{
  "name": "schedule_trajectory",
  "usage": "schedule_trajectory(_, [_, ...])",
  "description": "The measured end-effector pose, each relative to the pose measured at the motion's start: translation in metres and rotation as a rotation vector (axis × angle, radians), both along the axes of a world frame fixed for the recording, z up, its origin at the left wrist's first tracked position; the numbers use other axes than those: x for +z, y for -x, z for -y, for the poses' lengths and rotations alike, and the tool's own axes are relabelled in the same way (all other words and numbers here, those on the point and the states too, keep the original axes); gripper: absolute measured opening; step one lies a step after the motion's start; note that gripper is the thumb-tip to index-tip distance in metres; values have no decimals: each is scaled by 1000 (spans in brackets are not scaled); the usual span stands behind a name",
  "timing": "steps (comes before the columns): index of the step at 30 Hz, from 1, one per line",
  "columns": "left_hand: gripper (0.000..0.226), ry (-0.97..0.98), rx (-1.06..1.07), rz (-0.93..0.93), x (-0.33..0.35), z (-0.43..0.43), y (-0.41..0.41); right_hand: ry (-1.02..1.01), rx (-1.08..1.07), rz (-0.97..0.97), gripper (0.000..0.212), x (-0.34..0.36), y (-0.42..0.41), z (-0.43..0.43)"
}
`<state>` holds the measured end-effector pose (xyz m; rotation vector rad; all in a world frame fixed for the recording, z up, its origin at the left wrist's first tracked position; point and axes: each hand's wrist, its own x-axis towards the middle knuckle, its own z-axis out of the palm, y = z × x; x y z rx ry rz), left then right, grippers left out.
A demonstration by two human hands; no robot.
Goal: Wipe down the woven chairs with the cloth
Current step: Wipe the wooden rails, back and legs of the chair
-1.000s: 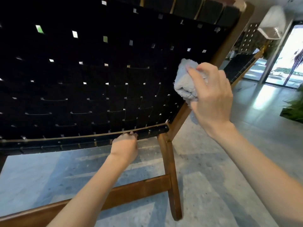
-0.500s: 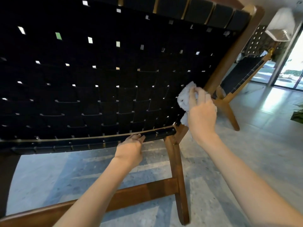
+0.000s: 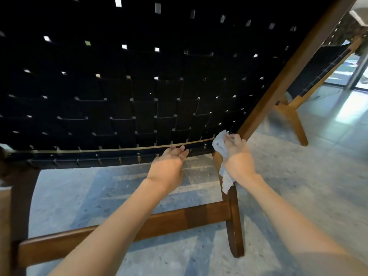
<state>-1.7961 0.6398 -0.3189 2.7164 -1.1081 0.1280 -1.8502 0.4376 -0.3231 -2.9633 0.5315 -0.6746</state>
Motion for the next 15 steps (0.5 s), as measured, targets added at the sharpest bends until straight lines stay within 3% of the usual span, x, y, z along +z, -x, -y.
schedule_trajectory(4, [62,15,-71,10,-14,-14,4,-89,151,88,32,2,26,-3])
schedule_trajectory(9, [53,42,-100,185,-32,-36,10,1,239,103,52,-27,57,-22])
schedule_trajectory(15, [52,14,-14,23,-76,-68,16,-20,175,-164,62,-103,46,-38])
